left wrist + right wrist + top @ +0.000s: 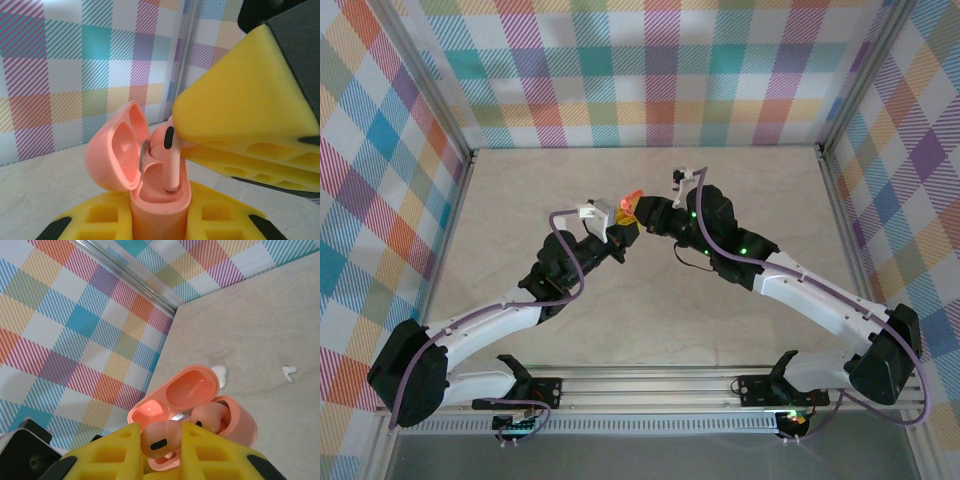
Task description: Insert the wireless bluetooth earbuds into the charging case
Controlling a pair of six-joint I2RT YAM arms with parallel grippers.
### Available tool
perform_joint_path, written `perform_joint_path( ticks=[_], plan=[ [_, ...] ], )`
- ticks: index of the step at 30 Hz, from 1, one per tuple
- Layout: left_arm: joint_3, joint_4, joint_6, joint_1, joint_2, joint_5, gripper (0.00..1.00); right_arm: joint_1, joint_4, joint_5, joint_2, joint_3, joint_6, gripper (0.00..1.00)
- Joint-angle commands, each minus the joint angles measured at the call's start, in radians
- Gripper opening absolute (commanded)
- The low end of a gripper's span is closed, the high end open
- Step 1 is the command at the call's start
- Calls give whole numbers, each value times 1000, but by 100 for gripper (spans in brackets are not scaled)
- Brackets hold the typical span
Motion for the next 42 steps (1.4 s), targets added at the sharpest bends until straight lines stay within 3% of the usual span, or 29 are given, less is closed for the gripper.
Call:
perform_joint_path(
  ticks=[1,20,42],
  plan=[
    [36,23,18,-4,1,-32,0,24,-59,-12,17,32,-36,20],
    [46,14,42,-4,16,-9,0,28,-167,3,70,82,-70,21],
    [51,0,46,-4,-12,3,0,28,-271,37,70,114,-84,37]
  ],
)
